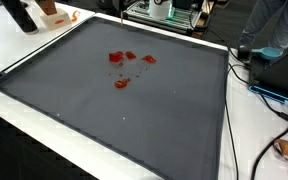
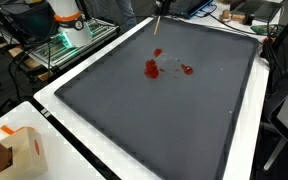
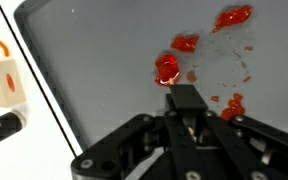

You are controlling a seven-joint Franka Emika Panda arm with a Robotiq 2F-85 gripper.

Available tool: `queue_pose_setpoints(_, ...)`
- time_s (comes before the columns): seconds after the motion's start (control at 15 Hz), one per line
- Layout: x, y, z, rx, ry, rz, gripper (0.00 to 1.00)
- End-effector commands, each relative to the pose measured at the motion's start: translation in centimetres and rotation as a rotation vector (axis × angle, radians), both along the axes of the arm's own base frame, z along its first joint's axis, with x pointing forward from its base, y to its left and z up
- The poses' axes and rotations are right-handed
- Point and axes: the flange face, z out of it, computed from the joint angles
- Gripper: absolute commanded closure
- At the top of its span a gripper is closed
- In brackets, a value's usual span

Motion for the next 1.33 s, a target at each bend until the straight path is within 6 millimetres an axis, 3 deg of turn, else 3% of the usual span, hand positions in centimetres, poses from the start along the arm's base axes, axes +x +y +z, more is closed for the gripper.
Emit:
queue_pose_setpoints(0.0,0.1,2.5,-1.5,-0.179,-0.005,-0.094,0.97)
queue_pose_setpoints(0.27,0.3,4.6,-4.2,-0.367,-0.024,-0.199,0.97)
queue_pose_setpoints(0.53,0.7,5.5,-7.6,-0.53,-0.013,-0.282,0.97)
queue_pose_setpoints(0.93,1.9,6.0,-11.8,-0.614,0.0,-0.319,0.97)
queue_pose_setpoints(1.27,2.6,6.6,-14.1,-0.621,0.011,-0.307,0.97)
